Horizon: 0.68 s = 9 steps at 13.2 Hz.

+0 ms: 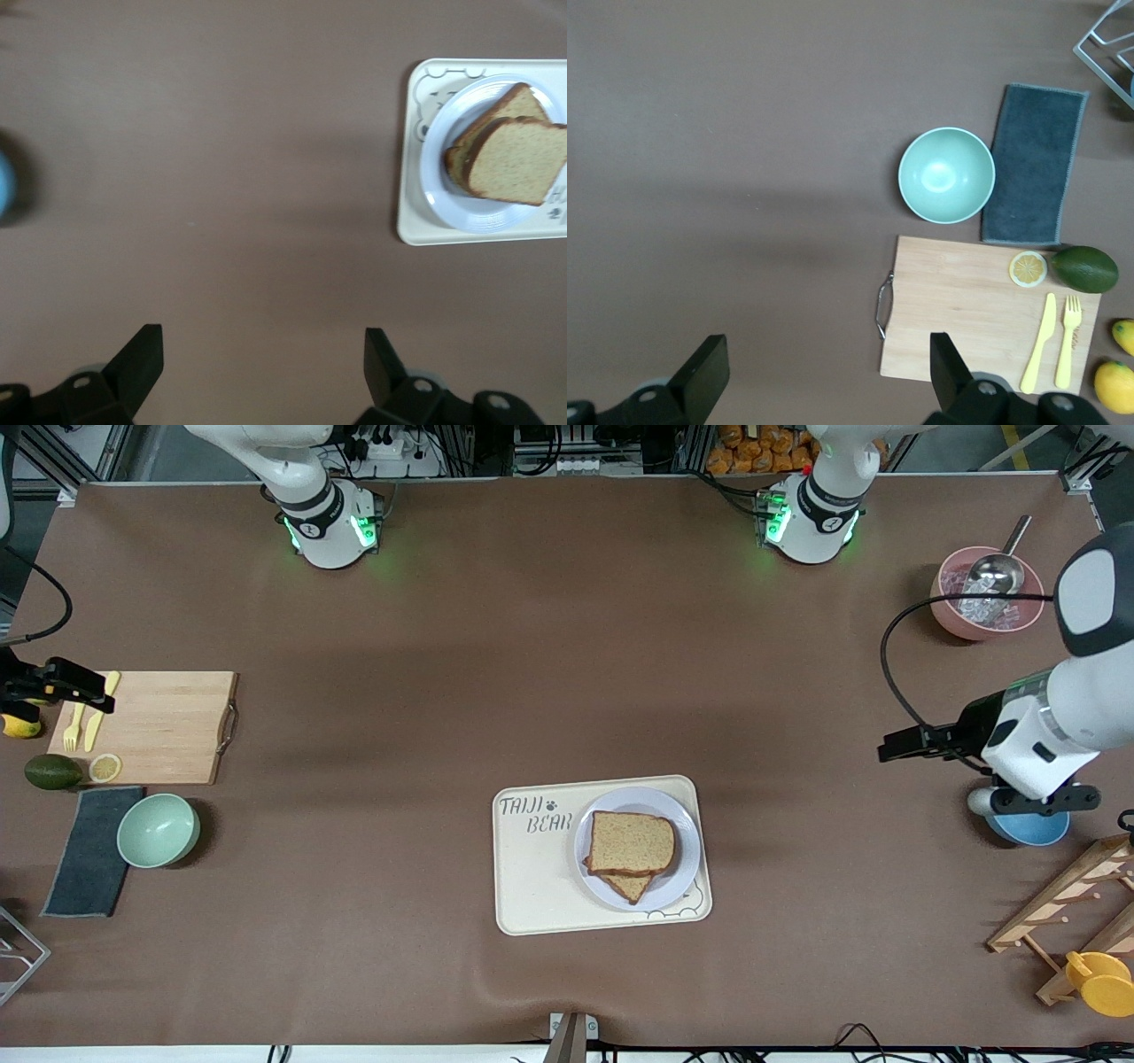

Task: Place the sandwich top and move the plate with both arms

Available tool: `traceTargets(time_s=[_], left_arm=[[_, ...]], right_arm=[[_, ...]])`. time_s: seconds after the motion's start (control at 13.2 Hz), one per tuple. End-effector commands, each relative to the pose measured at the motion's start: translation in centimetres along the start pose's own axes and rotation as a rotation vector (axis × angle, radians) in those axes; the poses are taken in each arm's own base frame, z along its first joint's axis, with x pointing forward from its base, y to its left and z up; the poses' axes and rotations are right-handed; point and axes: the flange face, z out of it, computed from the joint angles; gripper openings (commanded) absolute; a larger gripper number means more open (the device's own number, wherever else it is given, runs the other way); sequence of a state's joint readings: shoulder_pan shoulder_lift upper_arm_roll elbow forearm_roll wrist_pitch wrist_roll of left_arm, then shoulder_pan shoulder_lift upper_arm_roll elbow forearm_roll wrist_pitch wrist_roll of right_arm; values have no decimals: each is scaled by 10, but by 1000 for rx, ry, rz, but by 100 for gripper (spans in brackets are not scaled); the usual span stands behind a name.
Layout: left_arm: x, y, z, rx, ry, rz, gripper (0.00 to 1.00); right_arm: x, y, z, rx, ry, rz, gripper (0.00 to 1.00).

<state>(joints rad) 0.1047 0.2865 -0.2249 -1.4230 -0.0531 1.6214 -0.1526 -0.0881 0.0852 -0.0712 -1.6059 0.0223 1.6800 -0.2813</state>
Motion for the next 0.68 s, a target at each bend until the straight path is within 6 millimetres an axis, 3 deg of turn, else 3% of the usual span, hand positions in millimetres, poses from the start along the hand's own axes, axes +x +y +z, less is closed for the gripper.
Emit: traceTargets(time_s=[0.0, 0.46, 0.61], left_arm=[[-27, -7, -37, 68, 10, -20, 100], [-64, -48, -87, 90, 22, -85, 100], [-66, -62, -97, 72, 54, -98, 100]], right_arm=[[-3, -9, -13, 17, 24, 7, 100], [-2, -9, -12, 13, 26, 4, 100], [-2, -9, -10, 12, 23, 4, 100]])
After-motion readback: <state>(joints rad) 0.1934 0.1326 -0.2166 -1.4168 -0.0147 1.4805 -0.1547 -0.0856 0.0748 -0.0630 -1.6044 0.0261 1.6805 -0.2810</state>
